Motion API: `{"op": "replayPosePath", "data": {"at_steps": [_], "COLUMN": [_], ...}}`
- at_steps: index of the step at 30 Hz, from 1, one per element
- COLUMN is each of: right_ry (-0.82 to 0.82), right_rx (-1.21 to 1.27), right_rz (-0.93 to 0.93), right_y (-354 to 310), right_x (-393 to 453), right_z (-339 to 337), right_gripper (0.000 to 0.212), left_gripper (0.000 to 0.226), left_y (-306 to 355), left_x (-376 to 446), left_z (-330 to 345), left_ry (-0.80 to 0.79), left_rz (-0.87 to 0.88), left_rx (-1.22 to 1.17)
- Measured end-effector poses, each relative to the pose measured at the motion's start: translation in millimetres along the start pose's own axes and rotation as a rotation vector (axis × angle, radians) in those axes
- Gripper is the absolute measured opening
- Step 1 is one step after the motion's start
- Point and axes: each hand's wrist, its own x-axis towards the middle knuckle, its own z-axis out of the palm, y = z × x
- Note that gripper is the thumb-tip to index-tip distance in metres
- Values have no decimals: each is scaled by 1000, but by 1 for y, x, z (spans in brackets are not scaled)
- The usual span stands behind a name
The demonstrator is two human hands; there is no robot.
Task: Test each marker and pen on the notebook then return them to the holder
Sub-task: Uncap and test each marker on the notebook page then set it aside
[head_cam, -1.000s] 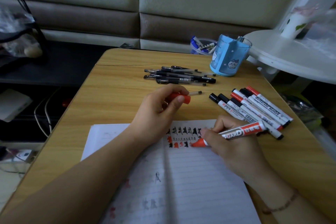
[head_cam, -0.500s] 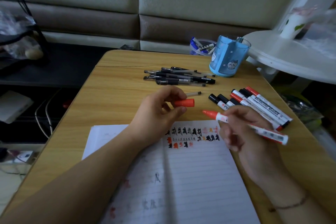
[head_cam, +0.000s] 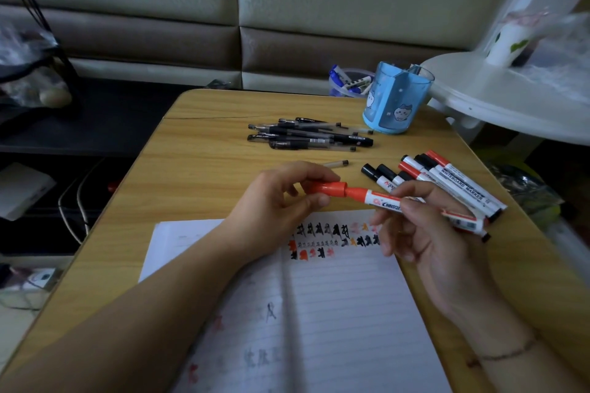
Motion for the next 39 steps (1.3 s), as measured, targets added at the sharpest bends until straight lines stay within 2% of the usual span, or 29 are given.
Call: {"op": "replayPosePath", "data": {"at_steps": [3, 8, 11, 16, 22, 29, 34, 39], "right_ry": [-17, -32, -45, -69, -80, -130, -159, -135], "right_rx": [-24, -17, -3, -28, -119, -147, -219, -127], "right_rz": [32, 59, 54, 27, -42, -140, -106, -56], "right_y": [-1, -1, 0, 1, 3, 6, 9, 5], "right_x": [-1, -1, -2, -3, -6, -5, -3, -2], "right_z": [1, 3, 3, 5, 5, 5, 0, 6], "right_gripper": [13, 41, 46, 43, 25, 22, 22, 18], "left_gripper": [23, 20, 21, 20, 20, 20, 22, 19], "left_y": [0, 3, 5, 7, 8, 8, 8, 7], "left_x": [0, 0, 1, 1, 1, 2, 1, 4], "left_z": [2, 3, 2, 3, 1, 2, 5, 9], "left_ry": [-24, -73, -79, -65, -91, -134, -208, -106], "left_rz": [60, 181, 203, 188, 187, 178, 163, 189], "left_rx": [37, 143, 179, 172, 170, 136, 125, 74]}}
